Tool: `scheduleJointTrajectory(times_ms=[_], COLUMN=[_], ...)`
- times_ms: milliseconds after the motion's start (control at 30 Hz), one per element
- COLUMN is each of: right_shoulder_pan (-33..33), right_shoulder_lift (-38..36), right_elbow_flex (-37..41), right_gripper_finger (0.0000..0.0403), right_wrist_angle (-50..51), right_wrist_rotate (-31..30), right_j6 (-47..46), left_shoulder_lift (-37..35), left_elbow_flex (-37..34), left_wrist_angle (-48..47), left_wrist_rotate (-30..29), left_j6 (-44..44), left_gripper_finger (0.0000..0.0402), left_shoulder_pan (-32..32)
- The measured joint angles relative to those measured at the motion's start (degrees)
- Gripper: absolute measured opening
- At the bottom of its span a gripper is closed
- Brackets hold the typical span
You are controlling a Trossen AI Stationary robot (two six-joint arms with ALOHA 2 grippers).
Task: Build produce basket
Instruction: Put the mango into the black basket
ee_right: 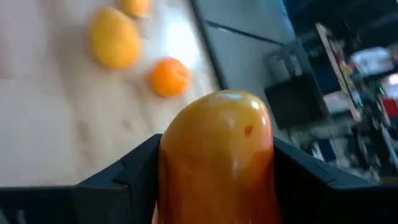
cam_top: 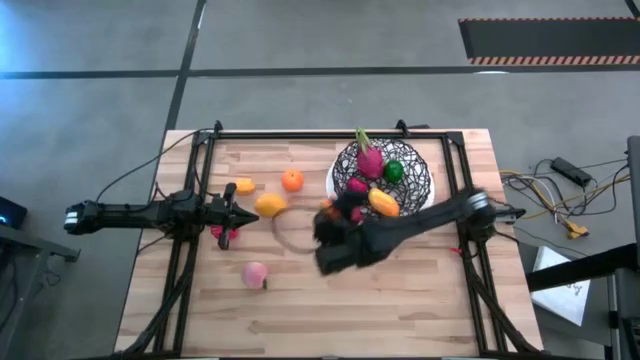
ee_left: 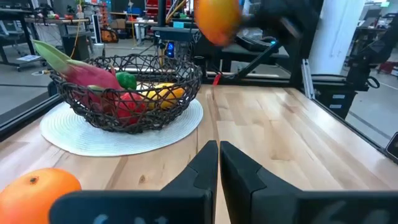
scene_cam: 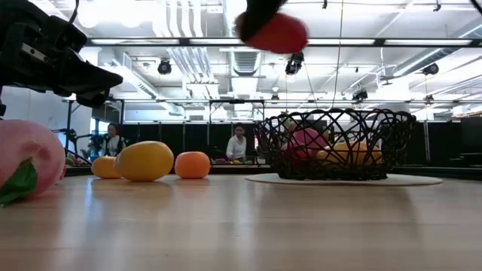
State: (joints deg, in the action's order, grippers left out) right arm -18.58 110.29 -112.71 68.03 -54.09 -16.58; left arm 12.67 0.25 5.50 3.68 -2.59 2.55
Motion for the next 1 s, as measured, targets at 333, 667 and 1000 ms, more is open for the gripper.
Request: scheduleJointTrajectory(times_ms=[333,667,1000], right_shoulder_pan=[12.1,19.8,20.4], right_shoulder_lift=[-23.5,-30.0,-28.5], right_elbow_flex=[34.0,53.6,55.3], right_gripper_finger=[0.0229,0.0236,0.0277], right_wrist_angle=[-10.1,-35.3,-35.6], right_wrist_rotate=[9.5,30.7,39.6], right_j6=[-6.6,0.3,-1.3], left_shoulder_lift=[0.0,0.0,0.0], left_elbow_flex=[0.0,0.0,0.0], left_wrist_angle=[0.0,0.0,0.0], left_wrist_rotate=[0.0,0.0,0.0], left_j6=[0.0,0.0,0.0], left_gripper_finger=[0.0001,0.0001,0.0001], left_shoulder_pan=[0.0,0.0,0.0])
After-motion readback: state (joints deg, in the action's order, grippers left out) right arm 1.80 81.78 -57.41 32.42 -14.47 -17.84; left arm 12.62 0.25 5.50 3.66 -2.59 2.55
